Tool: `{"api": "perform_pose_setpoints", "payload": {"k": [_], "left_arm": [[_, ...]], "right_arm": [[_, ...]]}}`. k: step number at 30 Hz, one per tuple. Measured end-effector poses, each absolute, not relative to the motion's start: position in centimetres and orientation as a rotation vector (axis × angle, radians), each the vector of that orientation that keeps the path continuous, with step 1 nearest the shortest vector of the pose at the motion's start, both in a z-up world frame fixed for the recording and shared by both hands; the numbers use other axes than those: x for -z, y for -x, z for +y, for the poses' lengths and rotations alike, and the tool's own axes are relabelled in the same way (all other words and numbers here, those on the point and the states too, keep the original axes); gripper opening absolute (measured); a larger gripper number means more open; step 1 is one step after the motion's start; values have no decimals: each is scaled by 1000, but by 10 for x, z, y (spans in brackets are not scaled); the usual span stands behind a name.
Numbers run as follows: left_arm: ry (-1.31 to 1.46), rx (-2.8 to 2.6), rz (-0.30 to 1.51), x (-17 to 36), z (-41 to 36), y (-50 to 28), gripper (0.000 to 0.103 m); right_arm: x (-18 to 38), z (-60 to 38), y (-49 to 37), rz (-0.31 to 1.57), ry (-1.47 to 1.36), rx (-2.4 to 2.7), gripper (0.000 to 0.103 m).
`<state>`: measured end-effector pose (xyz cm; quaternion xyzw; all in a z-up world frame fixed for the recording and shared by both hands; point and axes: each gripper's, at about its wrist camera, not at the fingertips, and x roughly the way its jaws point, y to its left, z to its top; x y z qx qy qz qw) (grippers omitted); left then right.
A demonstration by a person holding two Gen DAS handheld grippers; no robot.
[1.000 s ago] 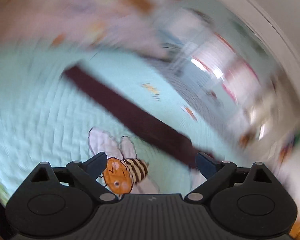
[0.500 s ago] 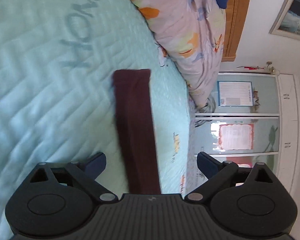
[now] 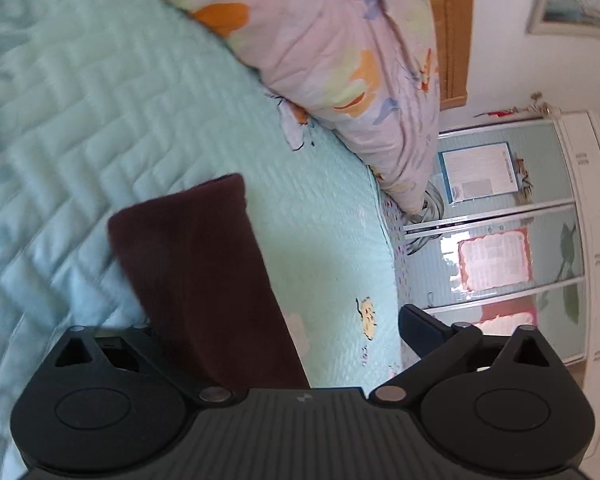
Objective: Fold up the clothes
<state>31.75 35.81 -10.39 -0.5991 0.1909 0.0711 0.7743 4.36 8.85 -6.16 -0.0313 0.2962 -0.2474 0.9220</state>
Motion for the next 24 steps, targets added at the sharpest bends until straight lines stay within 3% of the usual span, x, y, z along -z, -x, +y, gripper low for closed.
{"api": "perform_pose_setpoints", "payload": {"k": [1,2,3,5,14,24], "left_arm": [[1276,-150,414,104,358,-320,89],[1262,-153,420,106,360,-322,72],[1266,-159,434,112,362,-321,62],[1275,-171,462,125,367,-320,9],[1190,-148,422,119,363,-316,5],[976,-112,345,28,311,-327,5]], "right_arm": [[62,89,-44,613,68,508,89],[62,89,-45,617,70,507,89],[63,89,-46,620,71,507,89],[63,88,-45,622,68,507,90],[62,85,-44,633,44,492,92],[58,79,-33,577,-14,481,92]]}}
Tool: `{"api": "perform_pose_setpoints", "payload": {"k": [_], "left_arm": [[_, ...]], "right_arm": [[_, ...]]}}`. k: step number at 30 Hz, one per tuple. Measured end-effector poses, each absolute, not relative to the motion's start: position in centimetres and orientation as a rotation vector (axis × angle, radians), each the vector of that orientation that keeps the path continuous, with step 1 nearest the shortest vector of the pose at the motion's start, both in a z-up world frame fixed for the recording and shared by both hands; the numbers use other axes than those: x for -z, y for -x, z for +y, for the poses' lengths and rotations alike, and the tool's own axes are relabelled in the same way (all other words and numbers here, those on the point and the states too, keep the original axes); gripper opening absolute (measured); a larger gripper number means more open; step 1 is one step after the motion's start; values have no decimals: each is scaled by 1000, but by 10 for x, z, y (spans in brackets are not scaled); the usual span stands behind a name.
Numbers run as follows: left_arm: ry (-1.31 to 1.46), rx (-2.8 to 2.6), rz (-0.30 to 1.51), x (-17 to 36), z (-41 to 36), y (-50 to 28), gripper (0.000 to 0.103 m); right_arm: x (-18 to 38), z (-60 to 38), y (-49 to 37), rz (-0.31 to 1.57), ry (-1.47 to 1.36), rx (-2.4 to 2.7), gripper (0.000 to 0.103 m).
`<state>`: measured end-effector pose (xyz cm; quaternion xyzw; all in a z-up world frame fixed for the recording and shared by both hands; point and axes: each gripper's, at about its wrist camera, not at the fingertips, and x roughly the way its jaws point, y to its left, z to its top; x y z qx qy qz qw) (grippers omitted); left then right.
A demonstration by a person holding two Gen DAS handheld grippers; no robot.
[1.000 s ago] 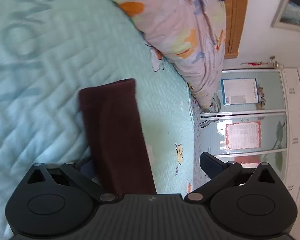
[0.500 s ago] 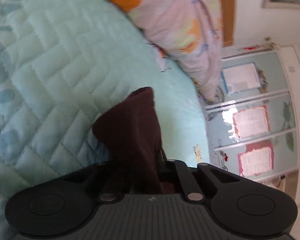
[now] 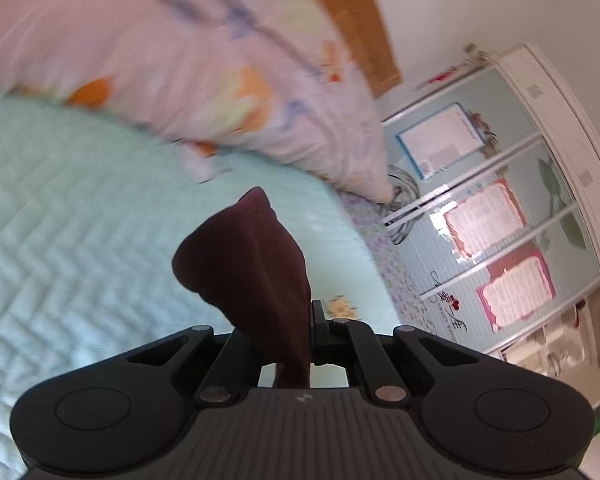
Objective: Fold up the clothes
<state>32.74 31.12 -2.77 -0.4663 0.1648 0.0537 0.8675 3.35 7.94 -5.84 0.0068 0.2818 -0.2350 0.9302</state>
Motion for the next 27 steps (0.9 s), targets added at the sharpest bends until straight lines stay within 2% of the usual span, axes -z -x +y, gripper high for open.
{"api": "perform_pose_setpoints", "payload": {"k": [6,11,14,20,27], "left_arm": [[856,16,303,-50,233,-342,5],[676,160,281,-114,130,-350,5],[605,246,284,-134,62,-352,5],[470,416,307,-128,-77,-336,5],[148,591,409,-47,-236,-277,5]], "right_arm": [[55,69,-20,501,-99,487,92],[54,57,-5,418,-192,487,92],[55,46,5,368,-270,476,93],[63,16,25,282,-484,459,93],[80,-16,48,183,-749,447,93]]}}
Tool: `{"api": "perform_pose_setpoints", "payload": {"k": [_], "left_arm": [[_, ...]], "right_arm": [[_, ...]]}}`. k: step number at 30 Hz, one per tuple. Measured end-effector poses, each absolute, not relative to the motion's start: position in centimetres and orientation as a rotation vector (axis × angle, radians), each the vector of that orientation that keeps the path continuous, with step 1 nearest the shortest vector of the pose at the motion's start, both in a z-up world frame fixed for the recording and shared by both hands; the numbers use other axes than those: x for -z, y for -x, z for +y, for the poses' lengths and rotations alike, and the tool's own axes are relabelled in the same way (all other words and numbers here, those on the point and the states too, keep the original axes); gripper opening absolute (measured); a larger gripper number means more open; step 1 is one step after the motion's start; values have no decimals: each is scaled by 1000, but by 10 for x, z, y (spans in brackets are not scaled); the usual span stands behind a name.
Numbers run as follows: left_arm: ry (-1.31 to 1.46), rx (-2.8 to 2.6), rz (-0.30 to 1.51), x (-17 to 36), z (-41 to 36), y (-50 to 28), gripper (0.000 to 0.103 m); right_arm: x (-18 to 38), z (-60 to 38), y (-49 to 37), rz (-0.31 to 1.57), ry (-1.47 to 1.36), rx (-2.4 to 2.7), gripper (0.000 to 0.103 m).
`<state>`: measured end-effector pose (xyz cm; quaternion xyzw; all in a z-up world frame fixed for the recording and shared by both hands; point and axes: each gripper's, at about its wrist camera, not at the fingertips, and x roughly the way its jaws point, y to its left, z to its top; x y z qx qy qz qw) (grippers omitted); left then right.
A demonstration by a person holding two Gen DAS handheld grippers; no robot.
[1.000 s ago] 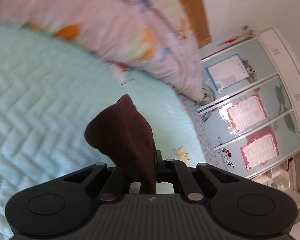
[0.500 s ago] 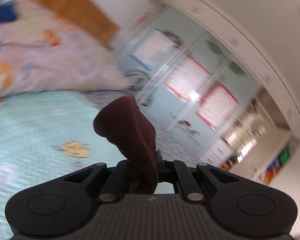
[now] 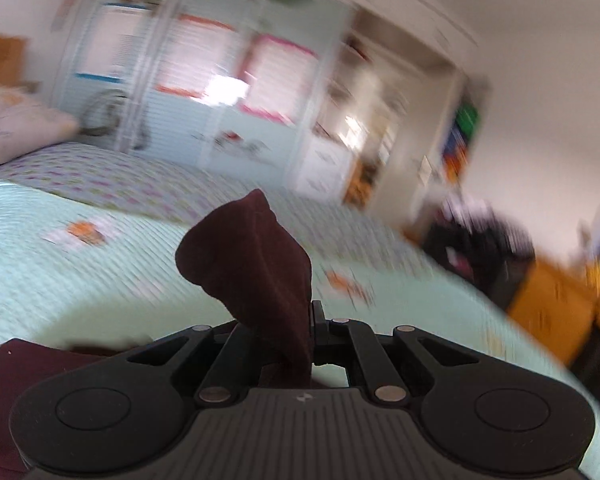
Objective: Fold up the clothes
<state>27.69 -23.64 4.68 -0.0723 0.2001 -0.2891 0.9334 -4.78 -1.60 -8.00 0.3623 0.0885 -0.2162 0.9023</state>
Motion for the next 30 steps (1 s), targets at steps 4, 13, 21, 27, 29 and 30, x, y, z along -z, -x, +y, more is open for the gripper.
{"api": "perform_pose_setpoints", "payload": {"k": [4,13,21,27,29,30], "left_arm": [[-76,639,450,11,-298,-239,5],[-295,628,500,53,-327,-217,6],[-650,575,477,55,-373,-209,23],[-913,447,296,71,-406,-177,95],[-949,434,269,73,-410,-173,97],[-946,431,270,72,-410,-172,97]], "right_arm": [[79,-13,45,178,-722,419,93],[85,-22,52,139,-786,392,93],[86,-25,54,133,-808,382,93],[87,-26,55,132,-823,378,93],[88,-27,55,130,-832,376,93],[88,-28,56,128,-836,375,93]]}}
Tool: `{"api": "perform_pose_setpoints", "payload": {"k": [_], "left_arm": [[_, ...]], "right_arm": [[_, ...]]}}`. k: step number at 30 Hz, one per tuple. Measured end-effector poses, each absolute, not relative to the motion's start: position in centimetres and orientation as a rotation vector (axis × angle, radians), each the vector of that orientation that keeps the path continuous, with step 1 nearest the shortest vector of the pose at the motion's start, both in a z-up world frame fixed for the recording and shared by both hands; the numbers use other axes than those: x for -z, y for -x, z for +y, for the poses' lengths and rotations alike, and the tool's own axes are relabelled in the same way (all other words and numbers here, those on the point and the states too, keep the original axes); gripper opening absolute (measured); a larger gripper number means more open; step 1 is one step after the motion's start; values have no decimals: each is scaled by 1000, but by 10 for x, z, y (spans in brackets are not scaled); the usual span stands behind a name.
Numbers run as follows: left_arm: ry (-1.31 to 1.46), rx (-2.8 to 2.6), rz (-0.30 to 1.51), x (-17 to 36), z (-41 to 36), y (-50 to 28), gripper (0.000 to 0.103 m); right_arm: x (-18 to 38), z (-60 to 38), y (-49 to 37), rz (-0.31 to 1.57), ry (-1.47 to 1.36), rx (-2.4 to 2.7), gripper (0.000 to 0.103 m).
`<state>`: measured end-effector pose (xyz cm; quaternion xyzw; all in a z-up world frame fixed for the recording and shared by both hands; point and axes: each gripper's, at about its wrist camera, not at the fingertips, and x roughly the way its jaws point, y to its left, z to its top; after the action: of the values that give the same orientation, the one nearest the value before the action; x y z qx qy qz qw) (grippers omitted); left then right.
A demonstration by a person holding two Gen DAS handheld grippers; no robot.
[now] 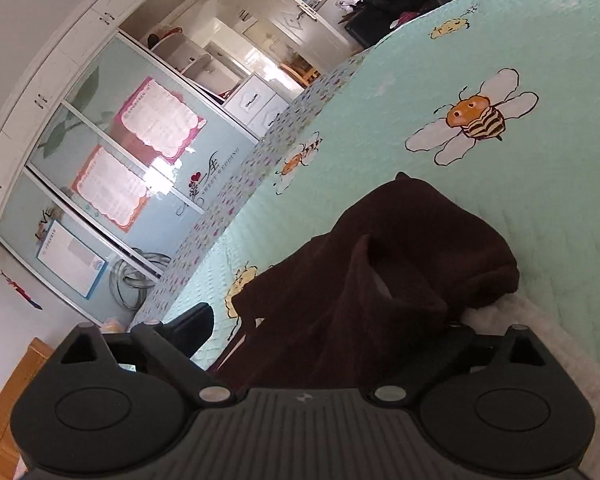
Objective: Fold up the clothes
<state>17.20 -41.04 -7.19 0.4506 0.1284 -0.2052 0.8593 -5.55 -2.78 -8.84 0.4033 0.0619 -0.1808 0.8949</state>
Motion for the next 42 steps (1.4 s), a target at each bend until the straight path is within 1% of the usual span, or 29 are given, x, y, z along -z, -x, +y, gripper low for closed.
{"api": "perform_pose_setpoints", "payload": {"k": [3,5,8,11,13,16,19,22,24,29,31,32,33,36,39,42], "left_arm": [[-822,449,319,55,-405,-181,97],[-681,496,346,40,-393,-186,98],[-482,563,356,18,-368,-186,102],[-304,677,408,7,-353,-194,102],[-189,789,490,2,-352,-200,100],[-74,813,483,-7,-347,-203,100],[28,747,506,-6,-329,-217,100],[234,711,621,9,-300,-237,97],[329,693,666,22,-285,-241,96],[267,683,616,30,-263,-210,95],[196,686,580,24,-252,-198,95],[151,685,558,20,-245,-192,95],[121,671,535,16,-232,-187,95],[63,617,490,2,-188,-175,96],[96,529,494,-8,-134,-170,99],[188,445,505,-9,-79,-162,100]], "right_arm": [[88,-28,57,126,-842,374,93],[89,-29,59,126,-842,373,93],[90,-30,62,123,-848,372,93],[91,-30,61,122,-853,372,93],[91,-30,61,121,-853,370,93],[91,-30,61,124,-852,371,93],[92,-32,62,118,-866,373,93],[93,-32,61,114,-875,370,93],[94,-32,61,112,-874,368,93],[93,-33,60,124,-879,370,93],[85,-30,53,131,-833,339,88],[79,-28,47,129,-794,308,80],[71,-25,37,125,-745,270,76],[49,-26,-5,129,-685,158,75],[40,-38,-56,132,-754,76,74],[37,-44,-106,165,-798,45,65]]}}
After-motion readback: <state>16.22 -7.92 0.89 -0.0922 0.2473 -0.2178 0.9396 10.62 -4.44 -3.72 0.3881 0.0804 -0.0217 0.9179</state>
